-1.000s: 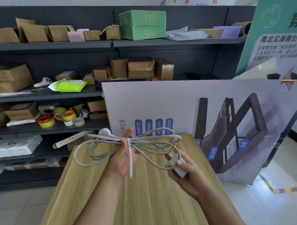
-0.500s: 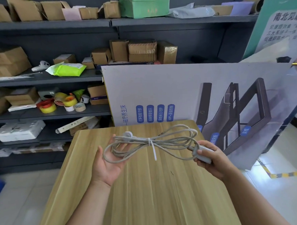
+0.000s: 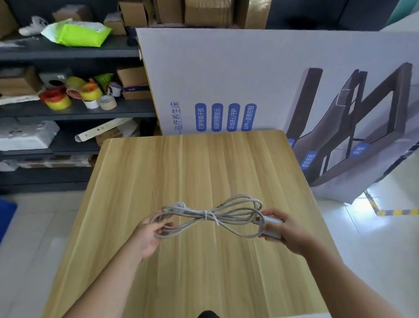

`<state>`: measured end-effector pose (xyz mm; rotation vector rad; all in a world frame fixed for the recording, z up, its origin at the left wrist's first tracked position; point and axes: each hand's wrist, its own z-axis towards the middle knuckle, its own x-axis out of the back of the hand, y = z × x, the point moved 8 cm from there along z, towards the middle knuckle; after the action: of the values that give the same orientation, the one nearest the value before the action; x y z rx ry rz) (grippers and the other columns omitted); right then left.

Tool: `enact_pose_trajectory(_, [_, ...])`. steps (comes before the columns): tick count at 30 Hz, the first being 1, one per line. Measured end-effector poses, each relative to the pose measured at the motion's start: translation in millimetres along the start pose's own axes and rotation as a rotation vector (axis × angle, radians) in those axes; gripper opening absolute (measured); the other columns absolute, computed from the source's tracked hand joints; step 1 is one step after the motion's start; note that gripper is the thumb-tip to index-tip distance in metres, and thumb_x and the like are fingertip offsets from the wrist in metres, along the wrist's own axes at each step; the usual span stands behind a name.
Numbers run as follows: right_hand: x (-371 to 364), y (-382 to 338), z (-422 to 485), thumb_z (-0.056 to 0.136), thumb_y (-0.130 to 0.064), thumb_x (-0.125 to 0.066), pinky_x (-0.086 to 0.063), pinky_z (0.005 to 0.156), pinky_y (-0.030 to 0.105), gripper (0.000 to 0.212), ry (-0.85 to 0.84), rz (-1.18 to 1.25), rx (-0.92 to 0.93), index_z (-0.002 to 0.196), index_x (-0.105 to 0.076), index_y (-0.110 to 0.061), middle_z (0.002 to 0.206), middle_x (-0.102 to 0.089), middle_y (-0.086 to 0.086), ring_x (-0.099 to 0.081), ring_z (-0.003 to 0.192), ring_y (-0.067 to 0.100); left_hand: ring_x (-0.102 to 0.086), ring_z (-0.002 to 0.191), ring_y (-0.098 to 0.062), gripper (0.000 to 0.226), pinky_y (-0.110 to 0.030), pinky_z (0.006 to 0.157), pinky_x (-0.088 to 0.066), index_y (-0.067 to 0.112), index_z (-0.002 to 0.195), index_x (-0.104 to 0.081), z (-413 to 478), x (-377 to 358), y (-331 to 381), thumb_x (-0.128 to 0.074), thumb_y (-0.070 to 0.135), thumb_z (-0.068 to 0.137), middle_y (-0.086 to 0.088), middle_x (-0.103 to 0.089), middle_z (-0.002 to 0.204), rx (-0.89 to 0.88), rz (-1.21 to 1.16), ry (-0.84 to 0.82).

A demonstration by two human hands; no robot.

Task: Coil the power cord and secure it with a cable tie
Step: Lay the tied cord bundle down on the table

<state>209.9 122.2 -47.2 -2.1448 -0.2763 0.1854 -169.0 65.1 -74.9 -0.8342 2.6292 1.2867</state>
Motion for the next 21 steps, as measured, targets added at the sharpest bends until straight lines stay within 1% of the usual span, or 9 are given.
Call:
enact_pose_trajectory(3, [-1, 55, 24, 0.053, -0.024, -0.084, -0.058, 0.068, 0.036, 0.056, 0.034, -0.005, -0.107, 0.104, -0.067, -0.010, 0.103, -0.068, 0.016, -0.073, 0.079, 0.026, -0.070, 0.075, -0.025, 0.039, -0.034, 0.064, -0.057, 0.000, 0.126, -0.052, 25, 26, -45, -0.047, -0.014, 0.090, -0.015, -0.066, 0.105, 0.096, 0.077, 0.075])
enact_pose_trajectory(7, [3, 106, 41, 0.061, -0.022, -0.075, -0.059, 0.069, 0.037, 0.046, 0.080, -0.080, -0.192, 0.105, -0.066, -0.019, 0.103, -0.068, 0.009, -0.071, 0.083, 0.020, -0.063, 0.091, -0.023, 0.044, -0.032, 0.077, -0.048, 0.001, 0.127, -0.054, 56, 48, -100, -0.050, -0.018, 0.087, -0.009, -0.066, 0.104, 0.128, 0.171, 0.116])
enact_pose_trajectory(11, [10, 150, 50, 0.063, -0.022, -0.077, -0.059, 0.073, 0.039, 0.041, 0.114, -0.191, -0.224, 0.102, -0.066, -0.020, 0.098, -0.067, 0.007, -0.066, 0.085, 0.021, -0.060, 0.099, -0.024, 0.046, -0.023, 0.075, -0.051, 0.003, 0.120, -0.059, 66, 67, -139, -0.058, -0.020, 0.081, -0.007, -0.067, 0.100, 0.082, 0.356, 0.161])
enact_pose_trajectory(13, [12, 164, 50, 0.067, -0.015, -0.081, -0.056, 0.071, 0.038, 0.037, 0.136, -0.255, -0.220, 0.100, -0.065, -0.015, 0.092, -0.066, 0.009, -0.063, 0.080, 0.021, -0.060, 0.096, -0.023, 0.048, -0.015, 0.068, -0.052, 0.003, 0.121, -0.060, 65, 71, -147, -0.063, -0.018, 0.079, -0.010, -0.067, 0.102, 0.045, 0.443, 0.175])
enact_pose_trajectory(14, [12, 168, 49, 0.070, -0.011, -0.082, -0.054, 0.069, 0.036, 0.034, 0.153, -0.289, -0.211, 0.098, -0.064, -0.013, 0.089, -0.065, 0.009, -0.061, 0.078, 0.020, -0.062, 0.093, -0.021, 0.049, -0.013, 0.068, -0.052, 0.003, 0.123, -0.060, 64, 72, -150, -0.066, -0.016, 0.078, -0.011, -0.067, 0.103, 0.034, 0.484, 0.180])
enact_pose_trajectory(15, [13, 170, 49, 0.072, -0.008, -0.082, -0.052, 0.066, 0.033, 0.032, 0.172, -0.321, -0.207, 0.097, -0.063, -0.011, 0.086, -0.064, 0.008, -0.059, 0.075, 0.019, -0.063, 0.089, -0.018, 0.050, -0.016, 0.070, -0.053, 0.004, 0.124, -0.060, 63, 73, -151, -0.069, -0.013, 0.077, -0.010, -0.068, 0.104, 0.025, 0.527, 0.194])
enact_pose_trajectory(17, [14, 175, 50, 0.075, -0.007, -0.080, -0.048, 0.062, 0.028, 0.029, 0.204, -0.354, -0.210, 0.096, -0.061, -0.010, 0.083, -0.063, 0.009, -0.056, 0.070, 0.016, -0.066, 0.087, -0.014, 0.052, -0.027, 0.081, -0.054, 0.009, 0.122, -0.063, 61, 75, -150, -0.075, -0.006, 0.074, -0.006, -0.070, 0.103, 0.009, 0.628, 0.238])
enact_pose_trajectory(18, [14, 175, 50, 0.075, -0.008, -0.080, -0.047, 0.061, 0.027, 0.029, 0.218, -0.352, -0.209, 0.097, -0.061, -0.010, 0.084, -0.063, 0.009, -0.056, 0.069, 0.015, -0.067, 0.087, -0.014, 0.051, -0.029, 0.082, -0.054, 0.012, 0.121, -0.065, 59, 73, -147, -0.077, -0.003, 0.073, -0.004, -0.071, 0.102, 0.006, 0.667, 0.258])
enact_pose_trajectory(21, [15, 171, 50, 0.075, -0.017, -0.082, -0.047, 0.062, 0.026, 0.039, 0.249, -0.362, -0.193, 0.107, -0.060, -0.017, 0.093, -0.064, 0.006, -0.060, 0.075, 0.016, -0.068, 0.084, -0.014, 0.043, -0.024, 0.072, -0.049, 0.017, 0.114, -0.069, 53, 70, -140, -0.081, 0.007, 0.073, -0.001, -0.074, 0.097, -0.032, 0.750, 0.325])
